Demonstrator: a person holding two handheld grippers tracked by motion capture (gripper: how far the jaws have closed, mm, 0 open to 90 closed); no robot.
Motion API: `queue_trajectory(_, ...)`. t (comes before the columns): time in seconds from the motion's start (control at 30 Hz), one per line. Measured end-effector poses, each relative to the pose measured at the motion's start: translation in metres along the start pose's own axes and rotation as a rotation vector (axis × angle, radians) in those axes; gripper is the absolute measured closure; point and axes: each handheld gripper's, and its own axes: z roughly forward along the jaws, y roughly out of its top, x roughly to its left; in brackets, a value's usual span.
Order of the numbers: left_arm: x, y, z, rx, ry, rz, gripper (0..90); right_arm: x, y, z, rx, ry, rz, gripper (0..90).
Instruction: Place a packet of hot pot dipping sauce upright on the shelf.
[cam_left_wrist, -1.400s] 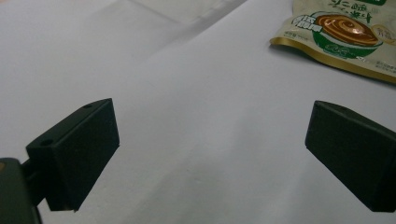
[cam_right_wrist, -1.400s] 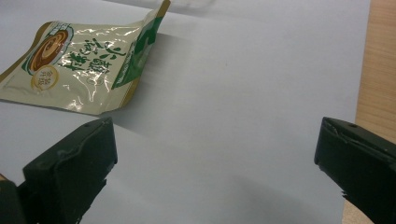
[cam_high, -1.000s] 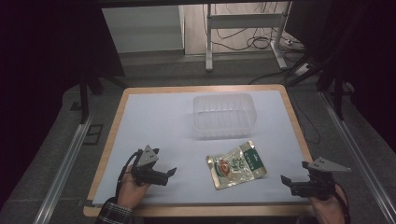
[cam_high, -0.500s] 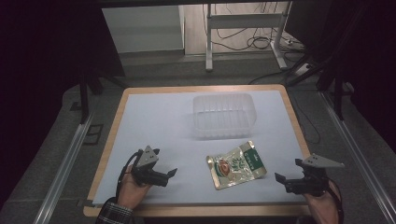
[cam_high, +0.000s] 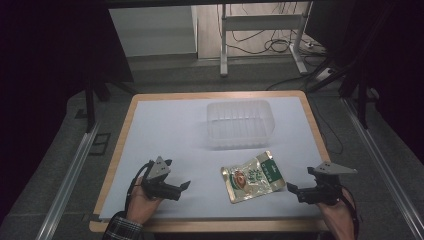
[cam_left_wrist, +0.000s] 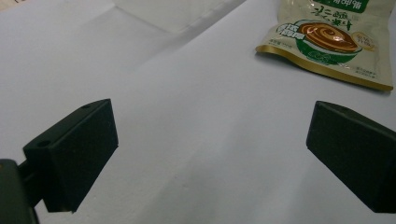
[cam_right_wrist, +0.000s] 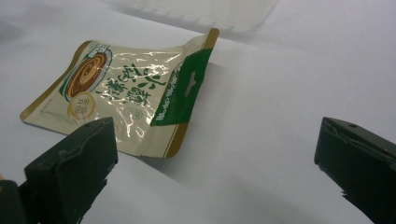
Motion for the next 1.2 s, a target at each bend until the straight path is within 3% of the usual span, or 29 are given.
queue_trajectory(0.23,-0.001,0.000,0.001,0.003,0.004,0.005,2.1,-0.001,0.003,0.008,0.007,0.015,0.040,0.0)
queue_trajectory(0.93,-0.001,0.001,0.002,0.005,0.012,0.003,2.1,0.008,0.014,0.042,0.079,0.054,-0.010,1.4)
queue_trajectory(1.2,-0.002,0.001,0.003,0.009,0.009,0.007,2.1,0.011,0.019,0.054,0.117,0.092,0.007,2.0)
